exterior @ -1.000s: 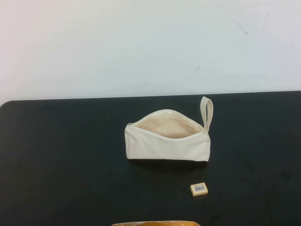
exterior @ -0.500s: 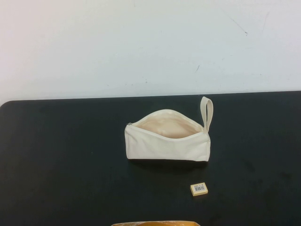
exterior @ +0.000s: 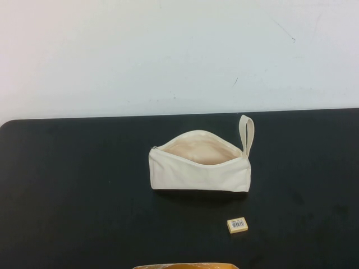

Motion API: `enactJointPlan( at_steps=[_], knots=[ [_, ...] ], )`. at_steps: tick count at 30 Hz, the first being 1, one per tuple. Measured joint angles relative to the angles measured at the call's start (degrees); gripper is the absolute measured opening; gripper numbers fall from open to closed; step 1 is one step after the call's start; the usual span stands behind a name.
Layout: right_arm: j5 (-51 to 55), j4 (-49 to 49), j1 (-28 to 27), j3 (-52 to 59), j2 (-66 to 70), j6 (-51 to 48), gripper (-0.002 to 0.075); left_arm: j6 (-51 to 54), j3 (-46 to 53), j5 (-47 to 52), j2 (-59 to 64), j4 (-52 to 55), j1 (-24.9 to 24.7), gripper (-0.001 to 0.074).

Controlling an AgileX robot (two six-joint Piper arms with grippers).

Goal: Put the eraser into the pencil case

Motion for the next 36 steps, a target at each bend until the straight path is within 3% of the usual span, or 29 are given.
enactJointPlan(
  at_steps=[36],
  knots=[
    [0.0,0.0,0.0,0.0,0.0,0.0,-0.0001,0.0,0.0,0.0,0.0,0.0,2.03,-0.0003]
  ],
)
